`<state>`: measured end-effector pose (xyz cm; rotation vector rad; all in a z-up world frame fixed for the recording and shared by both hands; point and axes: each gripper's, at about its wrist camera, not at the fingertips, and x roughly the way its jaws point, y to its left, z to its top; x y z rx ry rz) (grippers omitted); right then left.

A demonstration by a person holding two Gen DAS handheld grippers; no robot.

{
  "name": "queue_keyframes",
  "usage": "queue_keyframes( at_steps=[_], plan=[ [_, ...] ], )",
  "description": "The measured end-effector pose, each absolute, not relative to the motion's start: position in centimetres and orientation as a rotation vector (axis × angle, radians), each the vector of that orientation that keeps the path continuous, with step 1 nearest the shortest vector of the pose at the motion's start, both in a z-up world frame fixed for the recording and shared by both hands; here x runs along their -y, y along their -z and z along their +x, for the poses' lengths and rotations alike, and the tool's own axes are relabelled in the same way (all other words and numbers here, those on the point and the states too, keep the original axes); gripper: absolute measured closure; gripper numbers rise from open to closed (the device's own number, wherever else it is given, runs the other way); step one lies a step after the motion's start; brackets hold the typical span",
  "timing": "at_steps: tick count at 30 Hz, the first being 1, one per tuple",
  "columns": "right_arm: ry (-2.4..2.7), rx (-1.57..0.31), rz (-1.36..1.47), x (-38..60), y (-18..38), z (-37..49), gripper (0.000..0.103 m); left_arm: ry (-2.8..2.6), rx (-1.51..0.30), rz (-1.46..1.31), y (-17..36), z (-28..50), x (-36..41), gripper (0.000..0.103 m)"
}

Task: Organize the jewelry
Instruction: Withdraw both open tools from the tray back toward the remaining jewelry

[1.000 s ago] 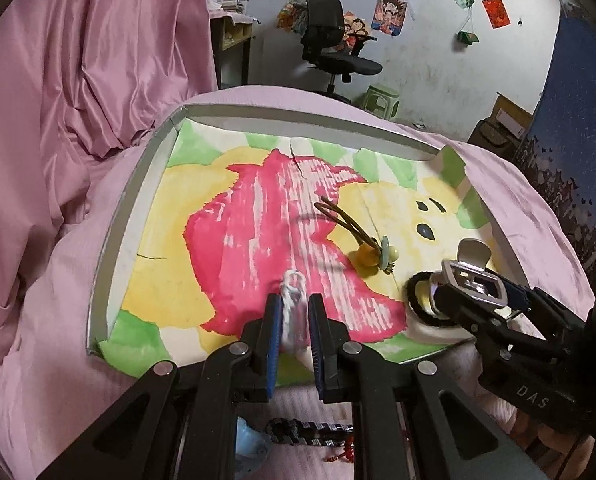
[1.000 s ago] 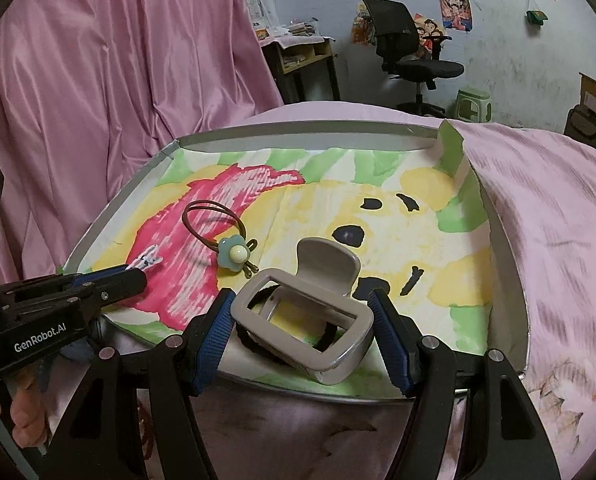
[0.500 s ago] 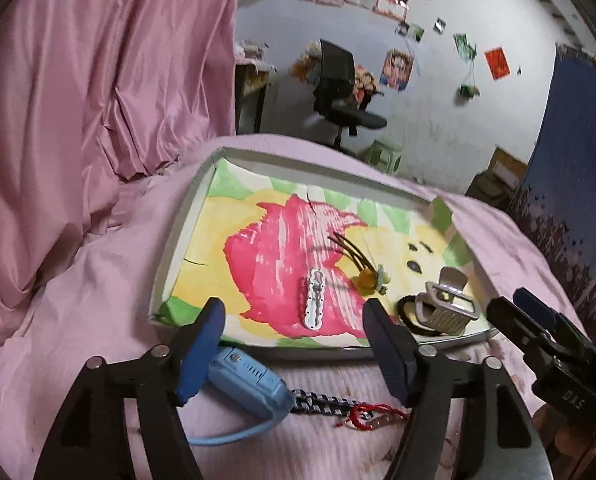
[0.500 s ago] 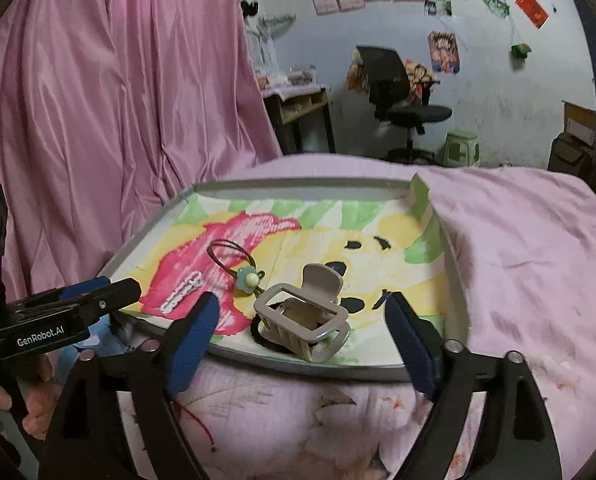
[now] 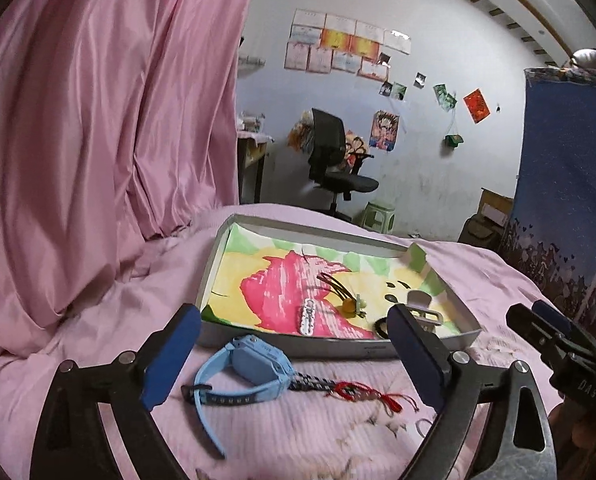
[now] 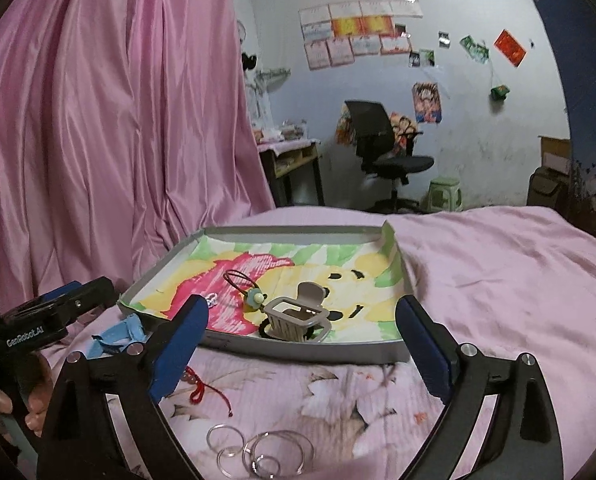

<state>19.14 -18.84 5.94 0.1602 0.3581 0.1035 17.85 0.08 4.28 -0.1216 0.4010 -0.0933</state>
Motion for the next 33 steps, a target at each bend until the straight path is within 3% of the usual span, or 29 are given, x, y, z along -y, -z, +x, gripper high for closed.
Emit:
queue_keyframes(
  at_steps=[9,12,33],
  plan=[
    [-0.074,-0.326,0.124,18.3,-6.0,16.0,0.009,0.108,-0.375,-0.072,-4.1,14.5,1.1,0.008],
    [-0.068,-0.319,0.118,18.2,-6.0,15.1,0.002,0.11,-0.364,-0.072,-4.1,13.6,1.1,0.006],
    [-0.066,-0.321,0.062,17.2,-4.6,11.6,0.001,0.1,-0.362,-0.046,-2.3,9.8,0.4,0.002]
  ],
)
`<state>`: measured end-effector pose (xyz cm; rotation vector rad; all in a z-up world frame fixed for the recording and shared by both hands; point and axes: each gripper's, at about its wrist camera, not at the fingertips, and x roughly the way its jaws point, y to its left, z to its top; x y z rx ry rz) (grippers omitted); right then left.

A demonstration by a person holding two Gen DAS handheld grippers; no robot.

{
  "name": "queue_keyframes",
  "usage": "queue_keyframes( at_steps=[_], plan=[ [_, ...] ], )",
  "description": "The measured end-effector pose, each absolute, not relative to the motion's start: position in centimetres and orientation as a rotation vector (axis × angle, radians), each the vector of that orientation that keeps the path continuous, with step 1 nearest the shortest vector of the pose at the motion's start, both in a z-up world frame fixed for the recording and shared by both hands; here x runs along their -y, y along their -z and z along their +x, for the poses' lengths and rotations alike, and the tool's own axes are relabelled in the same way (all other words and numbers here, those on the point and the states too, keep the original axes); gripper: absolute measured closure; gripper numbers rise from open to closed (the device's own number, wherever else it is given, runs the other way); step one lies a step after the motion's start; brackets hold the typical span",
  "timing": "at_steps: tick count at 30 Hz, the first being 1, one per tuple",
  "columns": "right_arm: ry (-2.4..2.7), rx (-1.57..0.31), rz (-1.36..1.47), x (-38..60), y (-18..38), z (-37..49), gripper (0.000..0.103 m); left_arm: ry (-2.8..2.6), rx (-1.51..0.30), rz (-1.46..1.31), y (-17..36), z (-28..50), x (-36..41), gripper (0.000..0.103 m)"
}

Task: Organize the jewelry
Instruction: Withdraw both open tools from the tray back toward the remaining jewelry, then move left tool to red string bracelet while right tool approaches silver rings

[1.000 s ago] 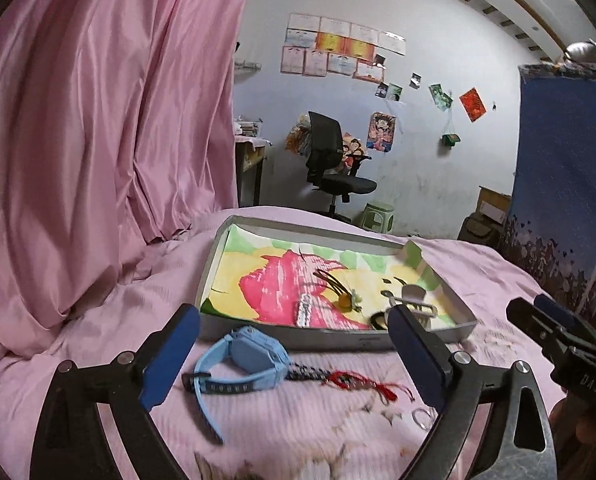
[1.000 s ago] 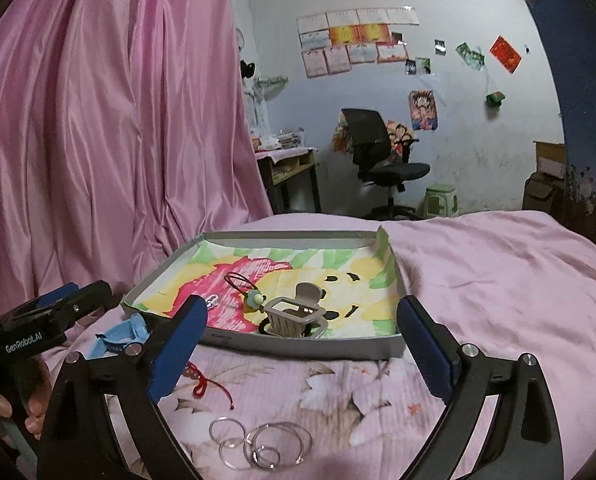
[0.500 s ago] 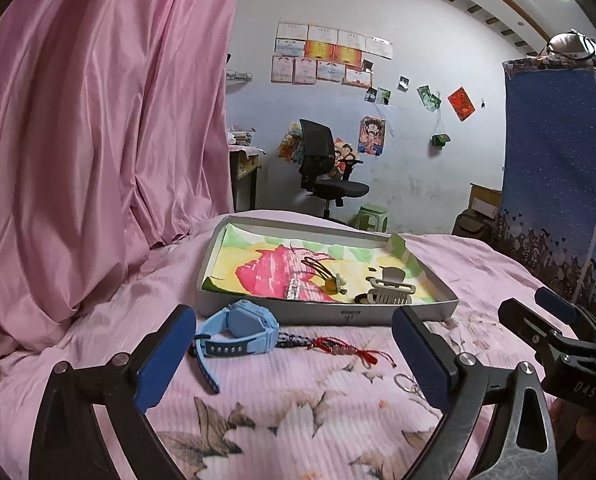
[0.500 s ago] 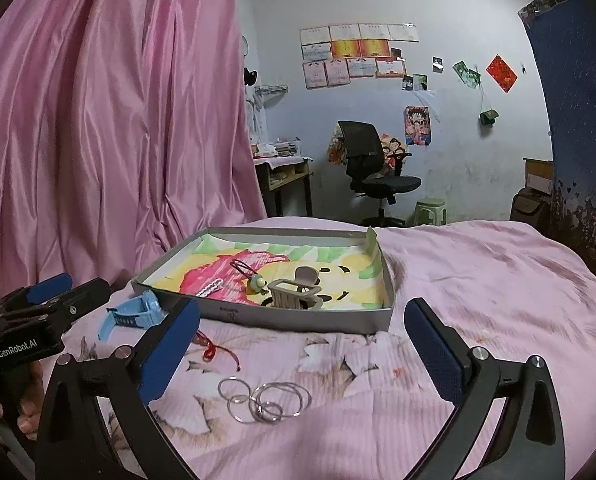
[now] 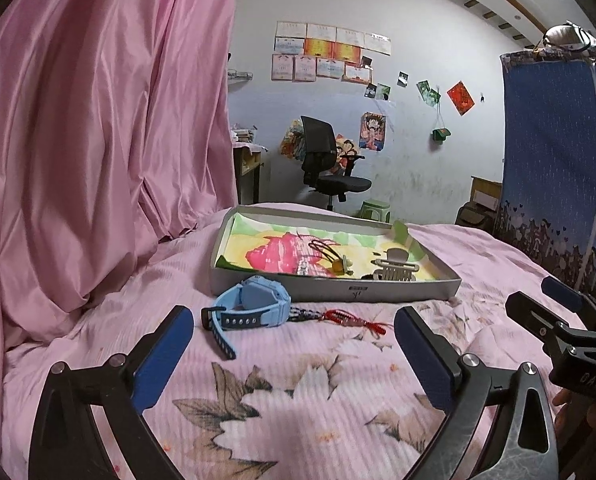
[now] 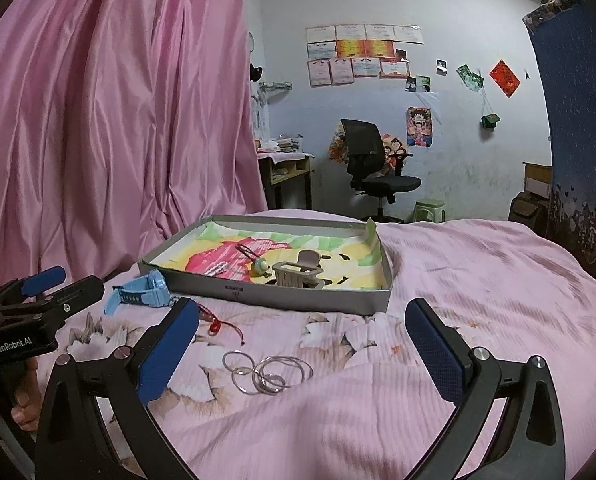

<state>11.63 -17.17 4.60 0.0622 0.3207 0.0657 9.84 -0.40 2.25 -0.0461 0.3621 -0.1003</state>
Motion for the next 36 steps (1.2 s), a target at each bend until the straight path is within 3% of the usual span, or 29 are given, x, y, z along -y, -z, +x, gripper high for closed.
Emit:
queue_keyframes(
  at_steps=[11,28,33,36],
  plan=[
    [-0.061,-0.322,0.022,17.0,-4.4,10.8,0.001,0.117,-0.387,-0.016,-1.5,9.6,0.3,0.002],
    [-0.069,-0.496,0.03,18.9,-3.1,13.4,0.003,0.161,-0.484,-0.006,-1.3,12.5,1.2,0.002],
    [-0.089,-0.549,0.04,19.0,-2.3,14.5,0.009,0.171,-0.537,0.027,-1.0,13.8,1.9,0.002],
    [-0.103,-0.584,0.052,19.2,-1.8,15.4,0.023,0.197,-0.573,0.032,-0.9,14.8,2.3,0.002]
  ],
)
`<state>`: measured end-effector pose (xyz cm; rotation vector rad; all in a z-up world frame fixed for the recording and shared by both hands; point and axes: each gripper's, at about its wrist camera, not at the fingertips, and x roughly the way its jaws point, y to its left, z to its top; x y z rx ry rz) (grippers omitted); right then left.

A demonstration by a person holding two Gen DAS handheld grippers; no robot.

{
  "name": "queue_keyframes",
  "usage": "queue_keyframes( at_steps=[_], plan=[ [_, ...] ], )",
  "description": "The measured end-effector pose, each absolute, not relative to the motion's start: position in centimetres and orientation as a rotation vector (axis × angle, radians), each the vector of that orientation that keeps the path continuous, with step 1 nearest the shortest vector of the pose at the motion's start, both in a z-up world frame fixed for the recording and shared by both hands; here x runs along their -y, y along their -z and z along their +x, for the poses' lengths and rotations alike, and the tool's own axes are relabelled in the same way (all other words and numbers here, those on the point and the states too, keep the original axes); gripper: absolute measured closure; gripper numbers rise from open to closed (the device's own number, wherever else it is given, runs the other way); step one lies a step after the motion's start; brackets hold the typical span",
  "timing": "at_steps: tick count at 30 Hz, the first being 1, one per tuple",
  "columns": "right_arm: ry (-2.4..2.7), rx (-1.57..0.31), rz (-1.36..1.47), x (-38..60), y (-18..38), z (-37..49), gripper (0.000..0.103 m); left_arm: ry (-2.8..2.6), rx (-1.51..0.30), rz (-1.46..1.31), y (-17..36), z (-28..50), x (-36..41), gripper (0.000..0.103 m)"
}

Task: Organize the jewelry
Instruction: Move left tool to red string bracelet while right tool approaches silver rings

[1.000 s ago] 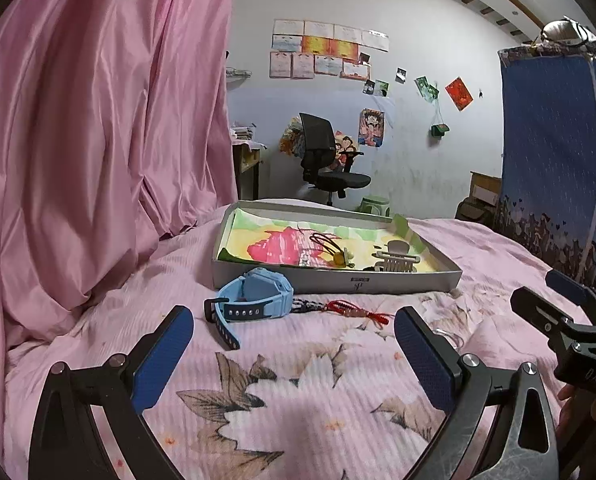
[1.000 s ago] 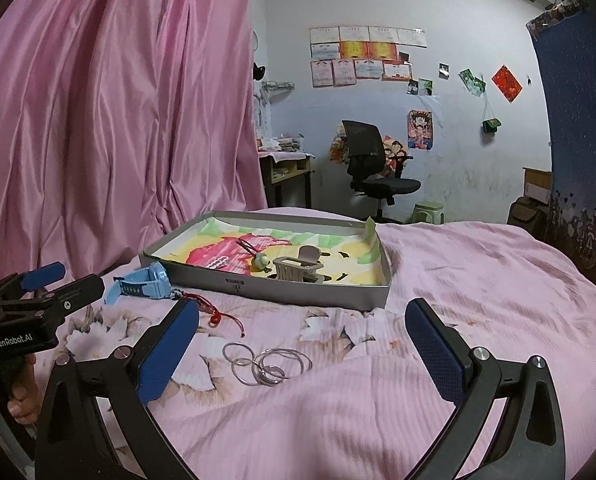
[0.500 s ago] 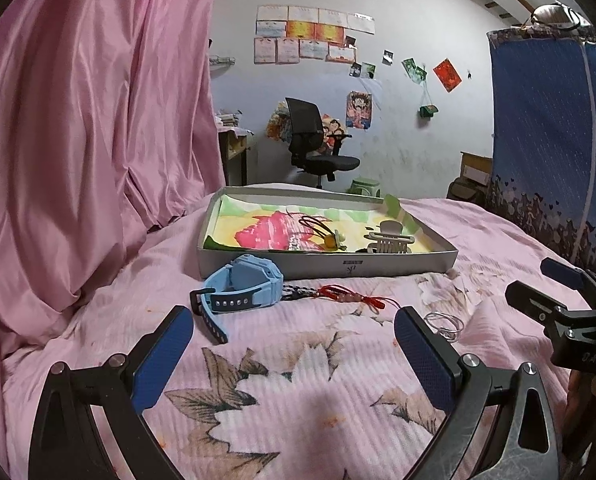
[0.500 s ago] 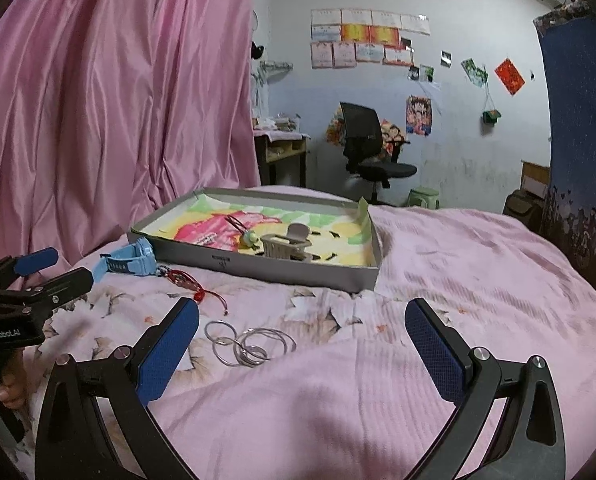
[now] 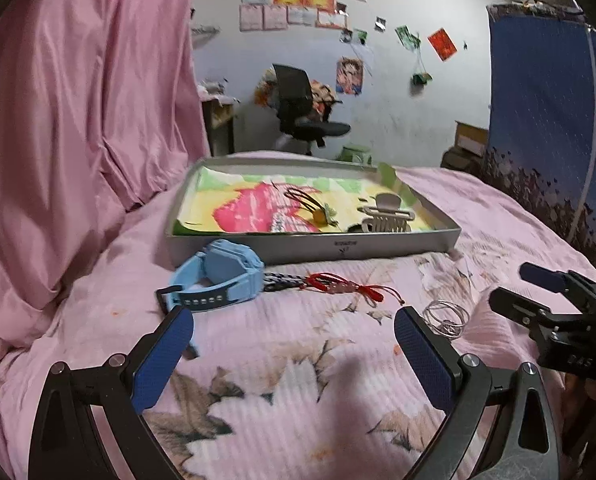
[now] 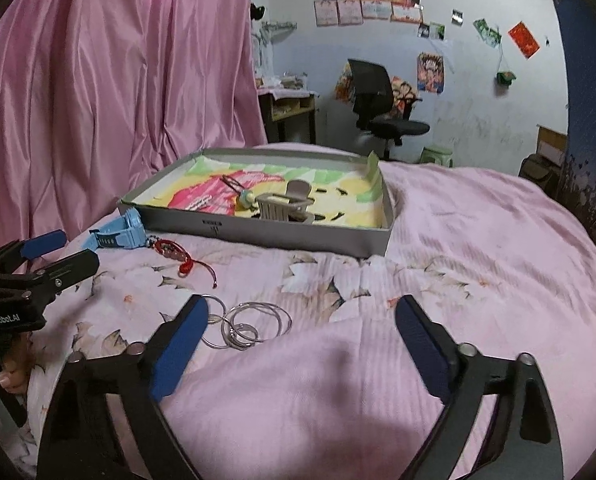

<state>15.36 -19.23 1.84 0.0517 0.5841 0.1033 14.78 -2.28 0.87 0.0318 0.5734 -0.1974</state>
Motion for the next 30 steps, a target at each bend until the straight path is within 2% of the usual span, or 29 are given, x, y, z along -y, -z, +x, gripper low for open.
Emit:
queue_keyframes(
  at_steps=[6,10,16,19,25,30],
  plan=[
    [-0.134,-0.653,0.081,19.5,-1.0,17.1,0.041,0.264,-0.618,0.006,-0.8,16.6,2.8,0.004],
    [-0.18,-0.708,0.084,19.2,-0.5,19.0,0.057,0.313,-0.672,0.005,-0.5,17.9,3.5,0.017],
    [-0.236,-0.78,0.049,18.4,0.2,20.5,0.066,0.401,-0.757,-0.035,0.1,19.6,4.5,0.034],
    [-0.243,-0.807,0.045,18.2,0.7,20.7,0.067,0.427,-0.8,-0.07,0.6,20.5,4.9,0.041],
    [-0.25,-0.822,0.06,18.4,1.2,20.9,0.069,0.417,-0.839,-0.067,1.1,21.8,6.0,0.043],
    [-0.254,-0.833,0.067,18.4,1.6,20.9,0.069,0.372,-0.877,-0.03,1.8,22.5,6.6,0.053]
  ],
)
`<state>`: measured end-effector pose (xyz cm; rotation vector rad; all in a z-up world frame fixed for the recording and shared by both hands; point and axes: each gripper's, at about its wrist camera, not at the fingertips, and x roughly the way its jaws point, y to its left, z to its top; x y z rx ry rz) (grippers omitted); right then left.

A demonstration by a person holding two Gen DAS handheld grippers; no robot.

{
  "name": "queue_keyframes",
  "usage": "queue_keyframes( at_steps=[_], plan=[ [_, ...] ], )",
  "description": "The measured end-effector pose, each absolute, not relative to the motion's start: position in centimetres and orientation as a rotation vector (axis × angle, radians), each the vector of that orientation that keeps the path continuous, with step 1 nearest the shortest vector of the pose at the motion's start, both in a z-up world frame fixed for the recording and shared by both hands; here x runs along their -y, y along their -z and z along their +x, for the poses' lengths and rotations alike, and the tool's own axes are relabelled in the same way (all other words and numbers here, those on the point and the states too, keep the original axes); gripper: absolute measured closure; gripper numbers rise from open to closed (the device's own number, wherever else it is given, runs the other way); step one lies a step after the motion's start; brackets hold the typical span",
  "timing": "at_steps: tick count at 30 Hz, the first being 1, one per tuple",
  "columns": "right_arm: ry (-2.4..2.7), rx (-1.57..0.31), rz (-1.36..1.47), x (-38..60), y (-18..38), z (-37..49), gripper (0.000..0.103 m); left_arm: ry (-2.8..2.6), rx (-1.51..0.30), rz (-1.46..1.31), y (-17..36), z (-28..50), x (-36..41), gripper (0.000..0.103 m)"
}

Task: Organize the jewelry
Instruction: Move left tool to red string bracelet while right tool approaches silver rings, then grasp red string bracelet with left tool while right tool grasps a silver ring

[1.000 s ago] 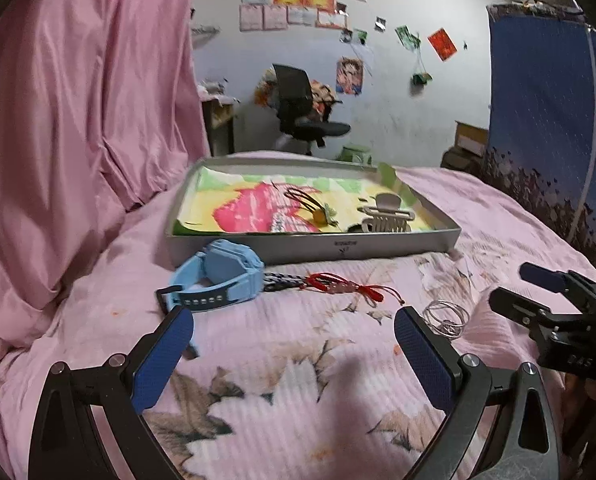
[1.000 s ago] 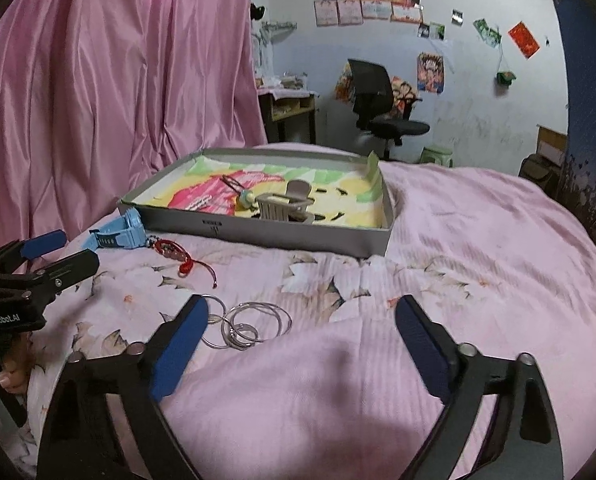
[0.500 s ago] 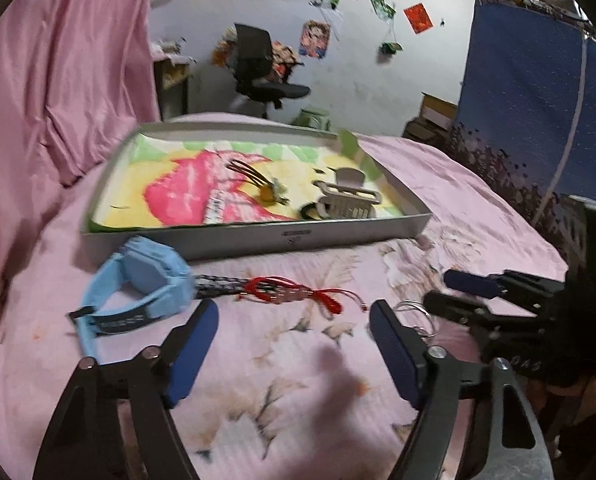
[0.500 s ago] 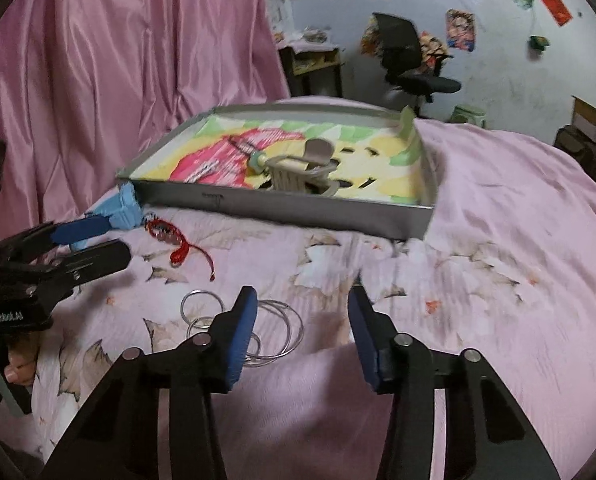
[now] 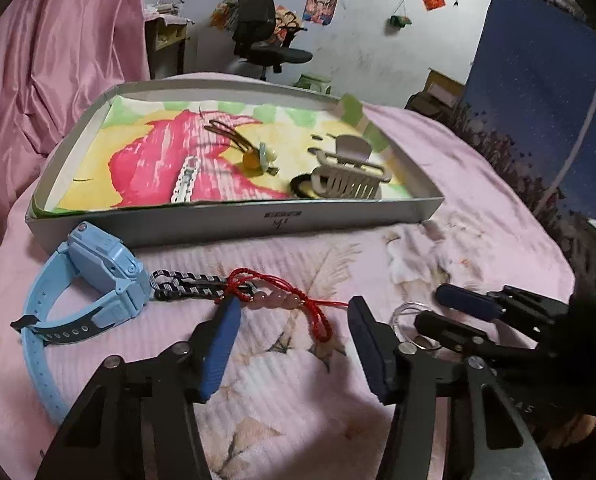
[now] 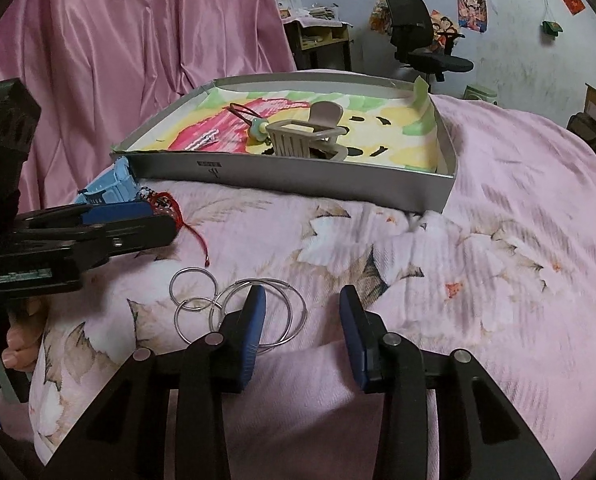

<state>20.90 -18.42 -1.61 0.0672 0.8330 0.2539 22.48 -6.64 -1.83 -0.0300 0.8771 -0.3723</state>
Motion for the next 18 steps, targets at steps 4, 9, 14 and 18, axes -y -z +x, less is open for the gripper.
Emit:
queue_keyframes(
  at_steps=[4,9,14,18],
  plan=[
    [-0.254,-0.845,0.066,18.5,1.9,20.9,0.072,0.356,-0.872,-0.023,2.0,22.1,6.3,0.064],
    [-0.256,-0.855,0.071,18.6,2.0,20.9,0.073,0.374,-0.842,0.014,2.4,20.7,6.5,0.073],
    [-0.255,-0.864,0.066,18.6,2.0,20.9,0.073,0.385,-0.828,0.048,2.6,20.3,6.8,0.088],
    [-0.257,-0.866,0.068,18.6,2.0,20.9,0.073,0.397,-0.827,0.035,2.6,20.2,6.7,0.094]
  ],
)
